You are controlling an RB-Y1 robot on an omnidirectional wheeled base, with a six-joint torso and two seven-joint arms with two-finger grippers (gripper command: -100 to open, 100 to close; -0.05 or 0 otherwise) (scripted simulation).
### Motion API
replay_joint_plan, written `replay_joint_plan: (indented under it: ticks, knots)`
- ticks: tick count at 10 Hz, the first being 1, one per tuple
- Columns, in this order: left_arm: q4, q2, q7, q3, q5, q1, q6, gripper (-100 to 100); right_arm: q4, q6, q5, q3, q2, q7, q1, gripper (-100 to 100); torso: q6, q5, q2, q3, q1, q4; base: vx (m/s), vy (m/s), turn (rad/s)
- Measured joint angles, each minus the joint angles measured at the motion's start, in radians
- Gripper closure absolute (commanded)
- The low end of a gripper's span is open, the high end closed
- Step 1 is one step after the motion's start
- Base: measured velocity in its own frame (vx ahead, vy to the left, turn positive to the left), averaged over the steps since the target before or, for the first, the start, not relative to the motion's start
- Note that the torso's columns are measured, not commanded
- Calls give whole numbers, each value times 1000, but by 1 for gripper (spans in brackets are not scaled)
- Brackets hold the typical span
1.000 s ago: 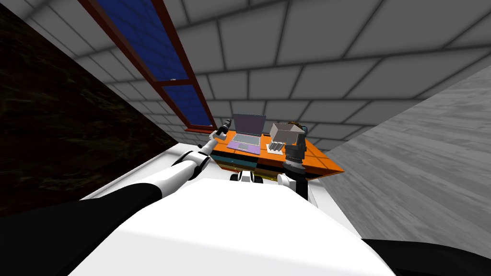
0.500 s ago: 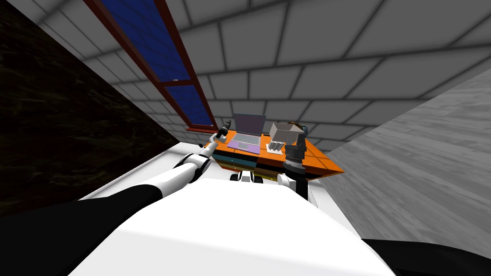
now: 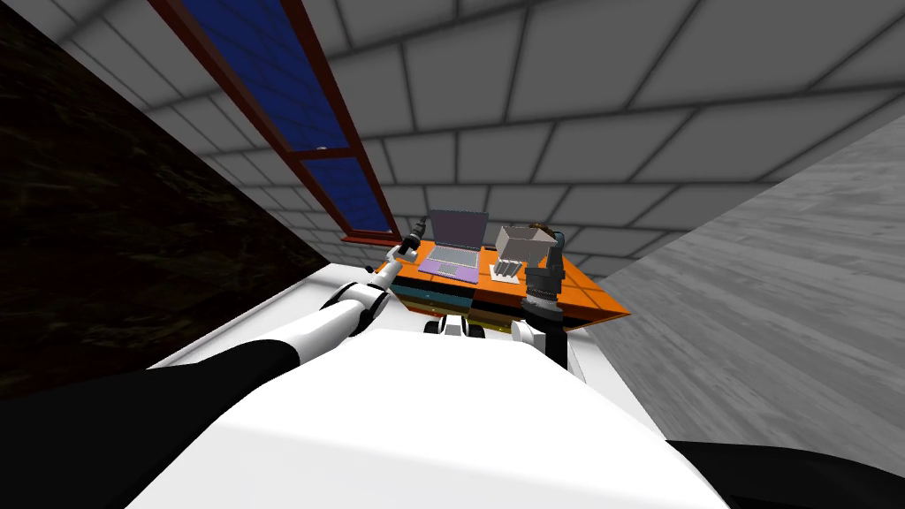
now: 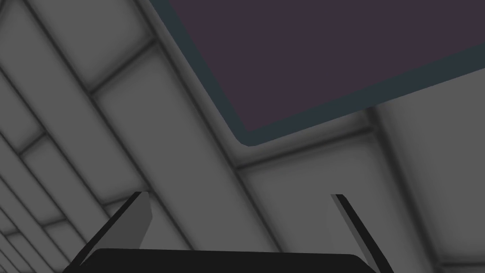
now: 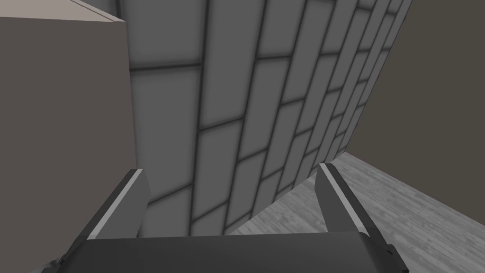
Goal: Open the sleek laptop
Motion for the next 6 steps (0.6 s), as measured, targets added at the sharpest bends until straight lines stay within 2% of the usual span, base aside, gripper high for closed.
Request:
replay_joint_plan:
  ticks: [6]
  knots:
    - [0,19,19,-26,9,-58,104,-100,0,0,0,0,0,0,0,0,0,0,0,0,-1,0,1,34,-53]
